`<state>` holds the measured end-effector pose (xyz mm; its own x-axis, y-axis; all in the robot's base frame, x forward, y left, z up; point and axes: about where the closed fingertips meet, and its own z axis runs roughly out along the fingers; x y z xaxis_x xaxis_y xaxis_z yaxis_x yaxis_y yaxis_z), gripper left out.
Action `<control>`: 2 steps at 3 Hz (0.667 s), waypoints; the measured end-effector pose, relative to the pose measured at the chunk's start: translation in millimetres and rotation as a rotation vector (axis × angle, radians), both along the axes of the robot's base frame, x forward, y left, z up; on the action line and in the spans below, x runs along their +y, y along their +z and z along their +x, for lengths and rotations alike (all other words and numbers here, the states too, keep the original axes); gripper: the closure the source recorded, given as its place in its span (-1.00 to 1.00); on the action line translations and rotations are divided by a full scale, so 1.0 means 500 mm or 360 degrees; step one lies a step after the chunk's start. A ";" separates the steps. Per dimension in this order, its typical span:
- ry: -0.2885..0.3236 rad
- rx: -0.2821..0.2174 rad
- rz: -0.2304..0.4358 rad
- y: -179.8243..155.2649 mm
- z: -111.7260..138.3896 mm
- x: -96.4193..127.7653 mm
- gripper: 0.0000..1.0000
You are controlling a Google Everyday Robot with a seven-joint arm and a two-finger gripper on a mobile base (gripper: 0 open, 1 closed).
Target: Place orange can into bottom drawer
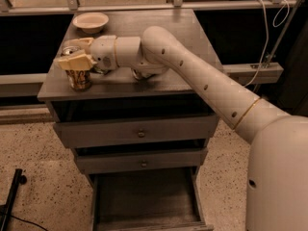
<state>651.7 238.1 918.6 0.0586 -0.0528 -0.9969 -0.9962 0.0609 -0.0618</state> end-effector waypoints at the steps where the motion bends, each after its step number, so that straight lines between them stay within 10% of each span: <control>1: 0.0020 -0.0107 0.0069 0.050 -0.032 -0.023 0.87; 2: 0.0043 -0.0192 0.0005 0.094 -0.100 -0.078 1.00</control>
Offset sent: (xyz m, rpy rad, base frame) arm -0.1102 -0.0857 0.0907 -0.0859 -0.2100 0.0431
